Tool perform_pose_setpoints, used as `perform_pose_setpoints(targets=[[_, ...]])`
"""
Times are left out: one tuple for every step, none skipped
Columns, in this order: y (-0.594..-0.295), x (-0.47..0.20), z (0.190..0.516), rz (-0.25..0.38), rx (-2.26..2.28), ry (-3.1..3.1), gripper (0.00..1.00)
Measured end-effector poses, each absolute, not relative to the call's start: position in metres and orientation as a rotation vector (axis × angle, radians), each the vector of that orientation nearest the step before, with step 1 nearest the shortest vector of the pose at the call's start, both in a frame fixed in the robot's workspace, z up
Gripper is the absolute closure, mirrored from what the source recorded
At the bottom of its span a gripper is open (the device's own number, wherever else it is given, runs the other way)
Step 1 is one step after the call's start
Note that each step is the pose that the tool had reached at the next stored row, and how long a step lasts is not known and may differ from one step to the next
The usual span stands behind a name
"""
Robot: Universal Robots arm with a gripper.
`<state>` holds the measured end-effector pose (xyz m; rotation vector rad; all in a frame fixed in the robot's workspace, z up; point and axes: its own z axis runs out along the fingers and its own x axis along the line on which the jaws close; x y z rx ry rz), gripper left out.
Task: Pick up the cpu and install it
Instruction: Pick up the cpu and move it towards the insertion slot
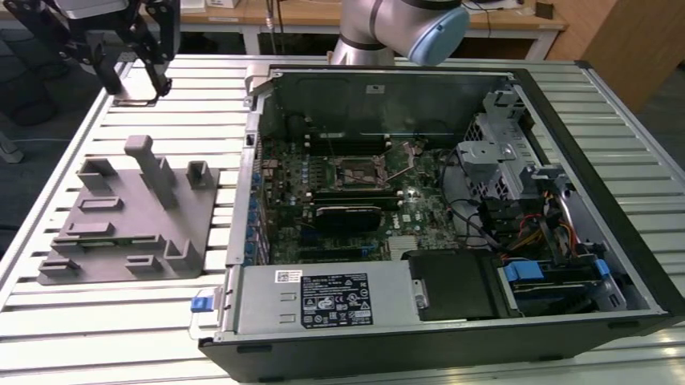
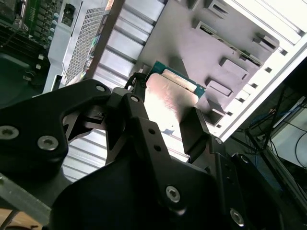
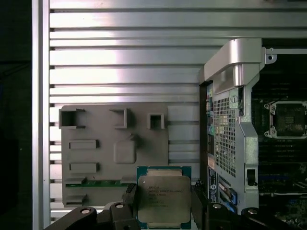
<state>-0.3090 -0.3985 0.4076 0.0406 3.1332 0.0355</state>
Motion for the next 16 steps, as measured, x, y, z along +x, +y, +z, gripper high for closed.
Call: perform_pose_setpoints(targets=[[-0.398,-0.307,0.408,0.035,0.041,3.133,0.47],[-0.398,-0.305,0.408,0.035,0.041,3.133,0.47],[-0.398,-0.303,0.408,0.035,0.04,3.133,0.47],[-0.398,-0.301,0.408,0.035,0.04,3.133,0.47],[-0.398,-0.299,0.408,0.035,0.041,3.133,0.47],[-0.398,-0.297,0.408,0.036,0.041,3.133,0.47],[-0.398,-0.295,0.408,0.036,0.04,3.133,0.47],[-0.398,-0.292,0.408,0.035,0.041,3.133,0.47],[-0.398,-0.289,0.408,0.035,0.041,3.133,0.47],[-0.397,-0.287,0.408,0.035,0.041,3.133,0.47],[-0.397,-0.285,0.408,0.035,0.041,3.133,0.47],[-0.397,-0.282,0.408,0.035,0.04,3.133,0.47],[-0.397,-0.28,0.408,0.035,0.041,3.133,0.47],[-0.397,-0.278,0.408,0.035,0.04,3.133,0.47],[-0.397,-0.276,0.408,0.036,0.041,3.133,0.47],[-0.397,-0.274,0.408,0.035,0.04,3.133,0.47]])
